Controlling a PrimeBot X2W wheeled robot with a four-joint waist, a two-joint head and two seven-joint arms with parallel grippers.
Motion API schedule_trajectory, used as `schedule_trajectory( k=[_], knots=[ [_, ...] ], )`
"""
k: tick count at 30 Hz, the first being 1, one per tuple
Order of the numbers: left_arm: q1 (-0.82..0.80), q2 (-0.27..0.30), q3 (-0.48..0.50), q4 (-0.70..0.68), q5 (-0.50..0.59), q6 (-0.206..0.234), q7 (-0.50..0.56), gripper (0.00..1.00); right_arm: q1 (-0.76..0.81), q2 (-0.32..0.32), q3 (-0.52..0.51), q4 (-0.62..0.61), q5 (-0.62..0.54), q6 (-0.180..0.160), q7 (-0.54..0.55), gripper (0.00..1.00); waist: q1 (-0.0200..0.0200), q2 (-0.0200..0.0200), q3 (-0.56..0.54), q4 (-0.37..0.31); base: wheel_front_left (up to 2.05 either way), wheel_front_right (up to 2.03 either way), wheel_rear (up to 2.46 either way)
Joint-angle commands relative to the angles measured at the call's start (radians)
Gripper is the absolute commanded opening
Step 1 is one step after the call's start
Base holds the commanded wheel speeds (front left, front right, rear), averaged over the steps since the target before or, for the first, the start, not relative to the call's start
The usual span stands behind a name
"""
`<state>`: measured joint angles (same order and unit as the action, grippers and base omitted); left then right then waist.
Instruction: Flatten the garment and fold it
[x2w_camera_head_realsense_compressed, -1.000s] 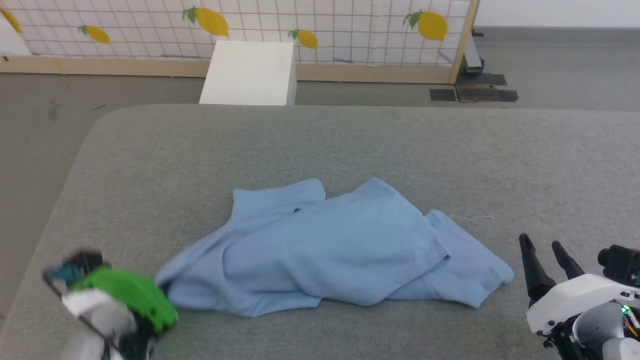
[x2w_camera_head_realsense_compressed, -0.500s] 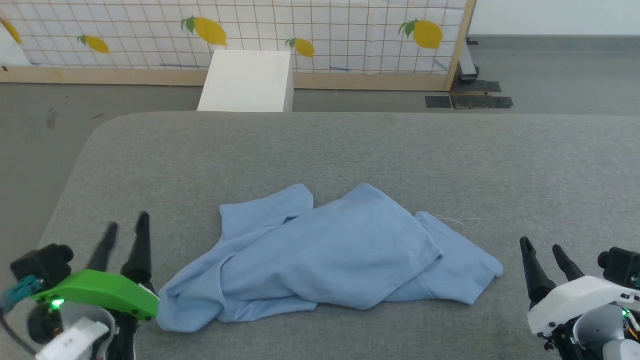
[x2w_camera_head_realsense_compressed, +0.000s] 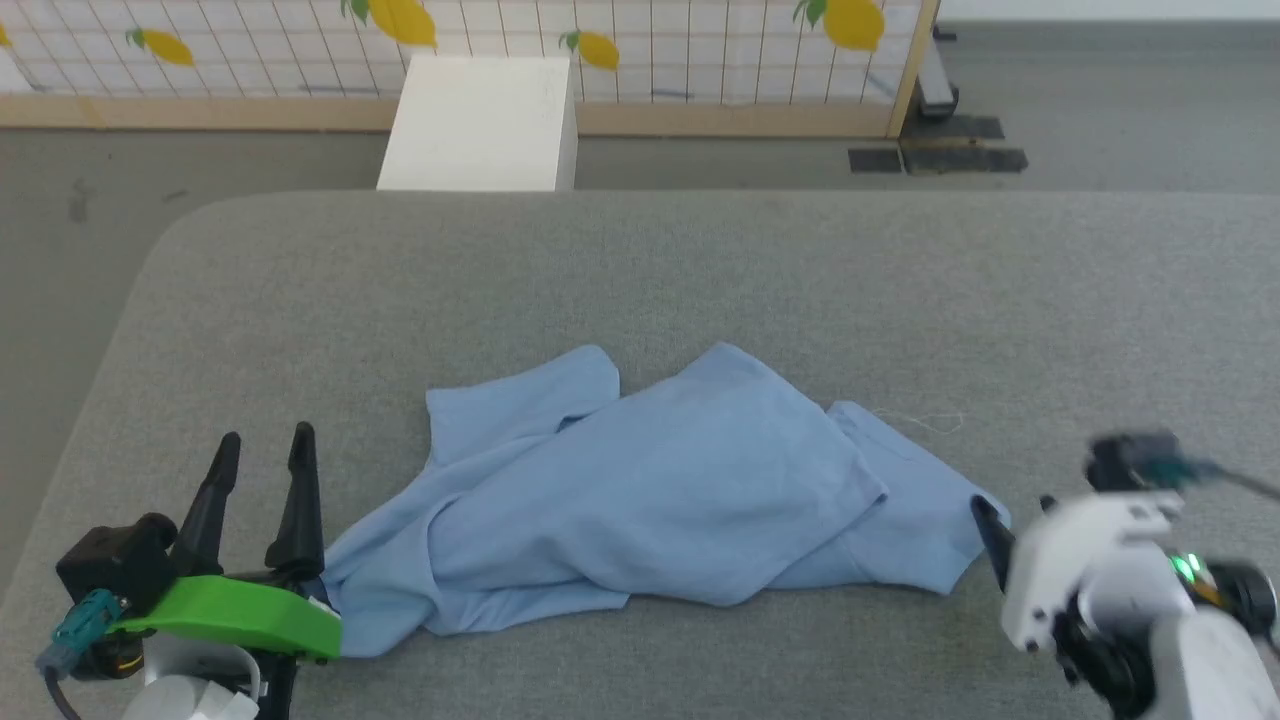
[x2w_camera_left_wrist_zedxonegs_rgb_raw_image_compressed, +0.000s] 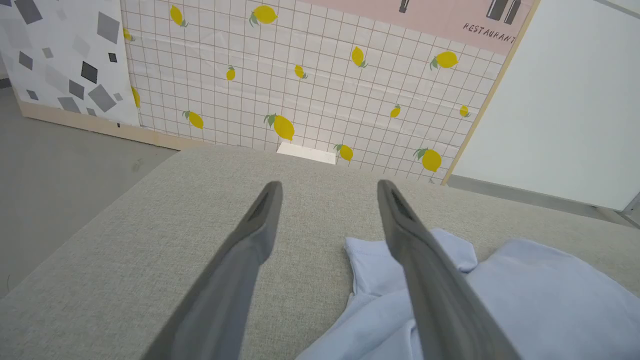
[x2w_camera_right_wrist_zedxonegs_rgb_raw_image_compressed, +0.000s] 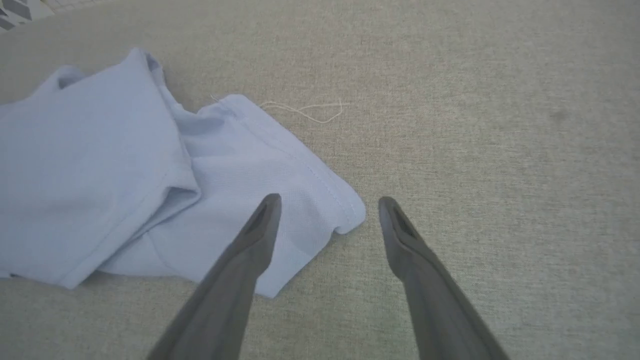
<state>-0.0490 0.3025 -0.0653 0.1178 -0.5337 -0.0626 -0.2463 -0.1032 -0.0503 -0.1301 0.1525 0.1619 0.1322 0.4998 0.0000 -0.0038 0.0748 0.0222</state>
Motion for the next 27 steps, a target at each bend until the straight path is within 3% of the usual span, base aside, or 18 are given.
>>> schedule_trajectory(
  k=[1,8,16,17,18,19,27],
  knots=[
    [-0.005,0.001,-0.003,-0.002,0.007,-0.009,-0.006,1.0,-0.049,0.0,0.019,-0.001,-0.047,-0.002,0.064,1.0,0.0,0.0038,0.033,0.005,0.0,0.0,0.0],
    [-0.05,0.0,-0.01,-0.008,0.003,-0.029,-0.011,1.0,-0.191,-0.021,0.139,0.051,-0.174,-0.002,0.353,1.0,0.0,0.0038,0.105,0.033,0.0,0.0,0.0],
    [-0.085,-0.001,-0.028,0.022,-0.009,-0.047,-0.013,1.0,-0.193,-0.075,0.25,0.139,-0.151,-0.002,0.525,1.0,0.0,0.0038,0.135,0.059,0.0,0.0,0.0],
    [-0.087,-0.001,-0.029,0.024,-0.01,-0.049,-0.013,1.0,-0.193,-0.077,0.245,0.14,-0.144,-0.002,0.527,0.54,0.0,0.0038,0.136,0.06,0.0,0.0,0.0],
    [-0.088,-0.001,-0.032,0.03,-0.012,-0.05,-0.013,1.0,-0.197,-0.082,0.241,0.139,-0.139,-0.002,0.524,0.17,0.0,0.0038,0.137,0.061,0.0,0.0,0.0],
    [-0.09,0.0,-0.034,0.032,-0.012,-0.051,-0.013,1.0,-0.201,-0.087,0.236,0.135,-0.135,-0.002,0.515,0.0,0.0,0.0038,0.138,0.062,0.0,0.0,0.0],
    [-0.113,0.004,-0.043,0.041,-0.017,-0.058,-0.015,1.0,-0.304,-0.123,-0.007,0.105,-0.203,-0.002,0.41,0.0,0.0,0.0038,0.144,0.075,0.0,0.0,0.0]
  ],
)
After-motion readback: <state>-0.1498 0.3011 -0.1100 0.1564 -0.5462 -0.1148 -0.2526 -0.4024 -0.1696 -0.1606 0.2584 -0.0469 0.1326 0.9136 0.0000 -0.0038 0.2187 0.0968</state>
